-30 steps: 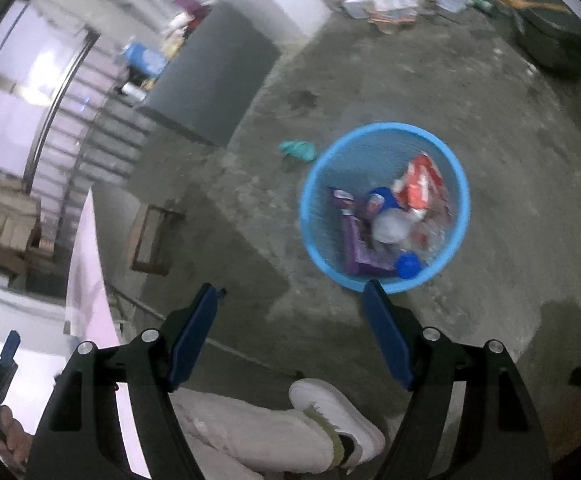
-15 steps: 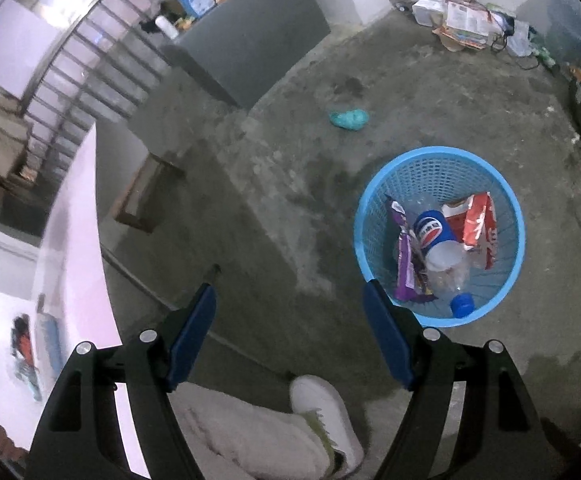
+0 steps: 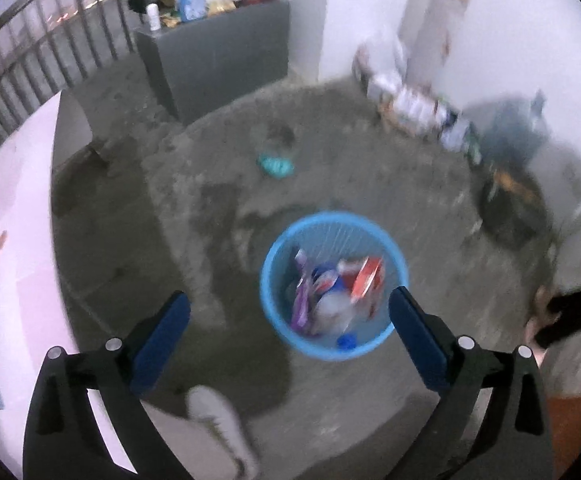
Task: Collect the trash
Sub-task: 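Lower the right gripper toward the green bag lying on the floor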
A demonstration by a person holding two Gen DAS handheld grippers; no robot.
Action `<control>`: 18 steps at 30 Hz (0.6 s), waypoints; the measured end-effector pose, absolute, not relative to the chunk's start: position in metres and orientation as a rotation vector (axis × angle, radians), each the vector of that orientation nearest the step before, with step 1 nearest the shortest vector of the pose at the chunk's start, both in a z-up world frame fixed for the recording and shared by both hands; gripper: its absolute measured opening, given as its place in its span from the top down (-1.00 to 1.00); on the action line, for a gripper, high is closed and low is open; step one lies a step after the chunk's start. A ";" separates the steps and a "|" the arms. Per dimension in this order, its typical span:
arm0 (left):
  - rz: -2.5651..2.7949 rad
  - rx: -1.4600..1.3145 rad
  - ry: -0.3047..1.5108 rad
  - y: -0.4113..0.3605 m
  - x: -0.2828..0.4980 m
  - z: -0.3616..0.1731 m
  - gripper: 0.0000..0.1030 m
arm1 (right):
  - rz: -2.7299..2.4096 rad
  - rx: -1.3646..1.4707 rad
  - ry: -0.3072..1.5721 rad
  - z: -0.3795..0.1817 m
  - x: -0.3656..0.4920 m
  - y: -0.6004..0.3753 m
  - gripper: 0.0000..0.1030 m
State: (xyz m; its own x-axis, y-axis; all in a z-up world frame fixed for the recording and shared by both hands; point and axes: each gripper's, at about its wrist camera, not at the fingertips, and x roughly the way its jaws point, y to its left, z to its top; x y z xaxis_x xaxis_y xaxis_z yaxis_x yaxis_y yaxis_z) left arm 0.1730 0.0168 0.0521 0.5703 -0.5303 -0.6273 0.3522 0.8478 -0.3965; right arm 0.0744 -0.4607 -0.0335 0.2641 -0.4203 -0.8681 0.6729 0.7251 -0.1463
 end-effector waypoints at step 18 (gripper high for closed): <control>-0.292 -0.162 0.844 -0.037 0.309 0.028 -0.46 | -0.636 0.447 1.285 -0.283 0.325 -0.705 -0.88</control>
State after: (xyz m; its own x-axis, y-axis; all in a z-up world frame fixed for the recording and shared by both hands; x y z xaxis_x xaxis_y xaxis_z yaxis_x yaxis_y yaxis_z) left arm 0.3091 -0.0371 0.0281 0.6281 -0.3171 -0.7106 0.1898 0.9480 -0.2553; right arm 0.3245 -0.7045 -0.2832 0.1512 -0.1852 -0.9710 0.6595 0.7506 -0.0405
